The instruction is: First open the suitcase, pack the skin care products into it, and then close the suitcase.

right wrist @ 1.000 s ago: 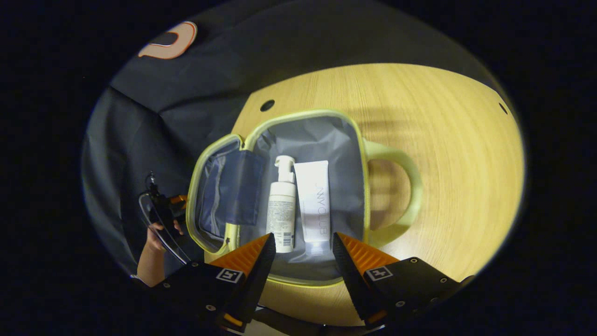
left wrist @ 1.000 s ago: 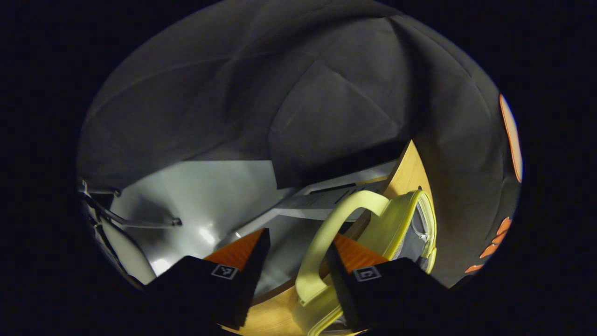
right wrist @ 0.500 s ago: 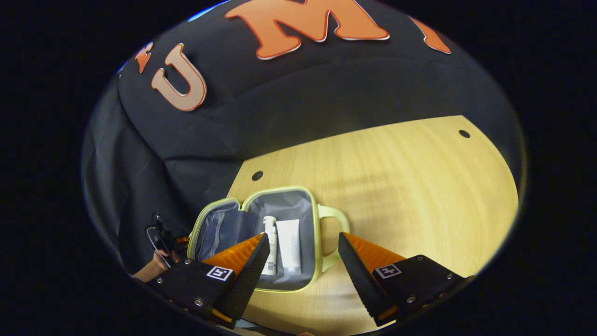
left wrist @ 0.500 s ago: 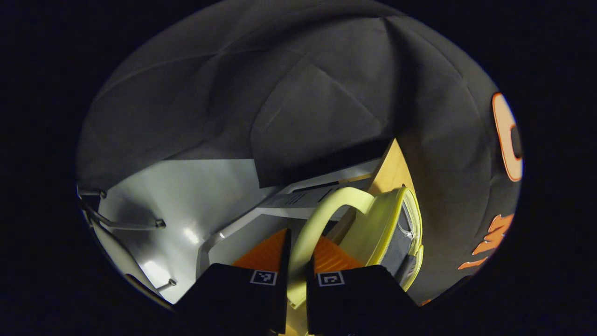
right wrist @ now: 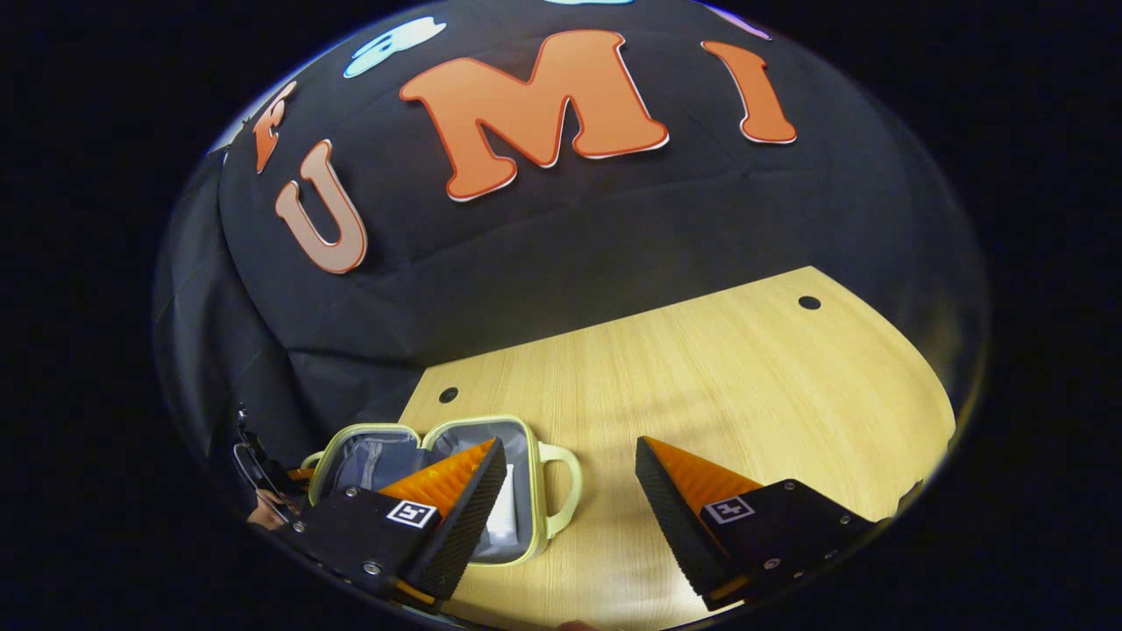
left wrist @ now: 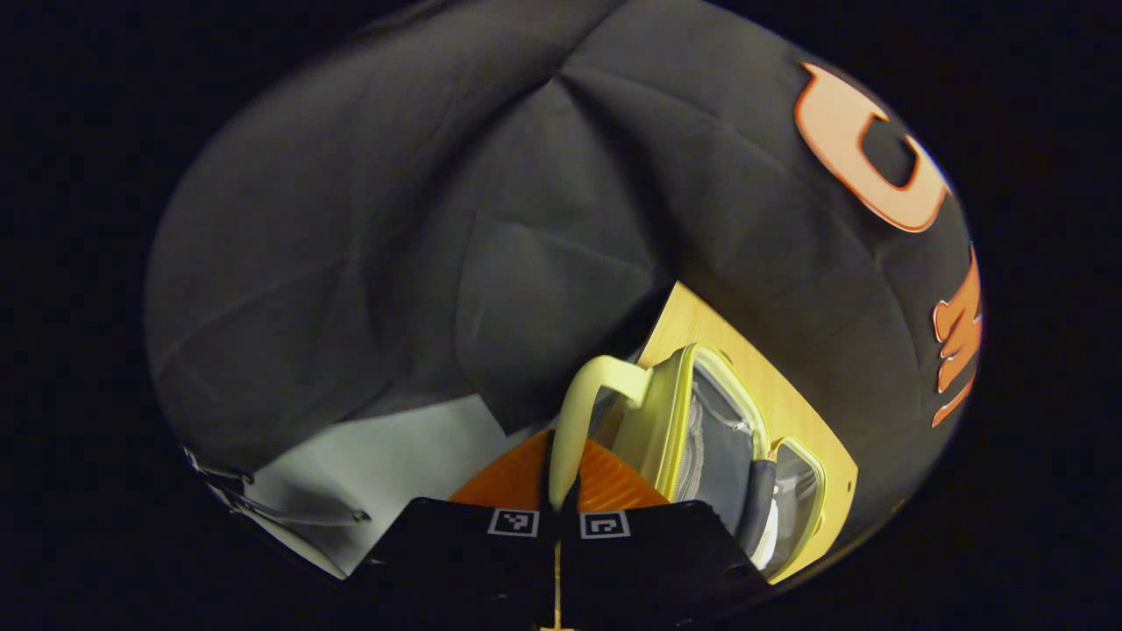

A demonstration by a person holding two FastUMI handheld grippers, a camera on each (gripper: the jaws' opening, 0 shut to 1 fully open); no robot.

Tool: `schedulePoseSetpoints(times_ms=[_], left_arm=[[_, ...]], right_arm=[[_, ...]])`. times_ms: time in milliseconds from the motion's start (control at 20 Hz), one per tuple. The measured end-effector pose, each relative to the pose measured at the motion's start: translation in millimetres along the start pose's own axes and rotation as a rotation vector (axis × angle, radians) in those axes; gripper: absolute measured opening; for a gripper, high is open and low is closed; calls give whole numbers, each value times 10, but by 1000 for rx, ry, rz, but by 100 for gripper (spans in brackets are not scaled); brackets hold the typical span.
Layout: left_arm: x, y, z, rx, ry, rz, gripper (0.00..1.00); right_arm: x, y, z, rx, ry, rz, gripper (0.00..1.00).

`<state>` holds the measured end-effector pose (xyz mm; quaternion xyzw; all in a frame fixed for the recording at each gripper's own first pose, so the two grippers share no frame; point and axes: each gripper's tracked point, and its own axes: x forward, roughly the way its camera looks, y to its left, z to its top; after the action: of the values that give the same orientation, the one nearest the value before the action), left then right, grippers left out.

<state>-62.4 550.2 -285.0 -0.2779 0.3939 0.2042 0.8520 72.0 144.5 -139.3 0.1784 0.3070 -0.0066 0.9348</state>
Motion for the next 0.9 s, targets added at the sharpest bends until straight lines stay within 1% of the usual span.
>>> schedulePoseSetpoints(times_ms=[200,300,450,550,650,900], left_arm=[[-536,-309,383,114,-148,-13,2],[-811,-473,449,174,-200,-12,2],[-1177,-813,543,244,-269,-29,3],[-1396,-1104,526,274,-296,-53,2],[-1616,-1513,475,303,-323,-92,2],[-1862,-2335,262,414,-354,-163,2]], right_arm=[[-145,-204,289,-18,-103,-19,95],[-235,-322,458,-51,-160,-33,95],[-389,-471,650,-98,-220,-33,96],[-460,-561,731,-115,-244,-31,96],[-473,-685,839,-123,-255,-32,96],[-579,-970,898,-147,-268,-23,96]])
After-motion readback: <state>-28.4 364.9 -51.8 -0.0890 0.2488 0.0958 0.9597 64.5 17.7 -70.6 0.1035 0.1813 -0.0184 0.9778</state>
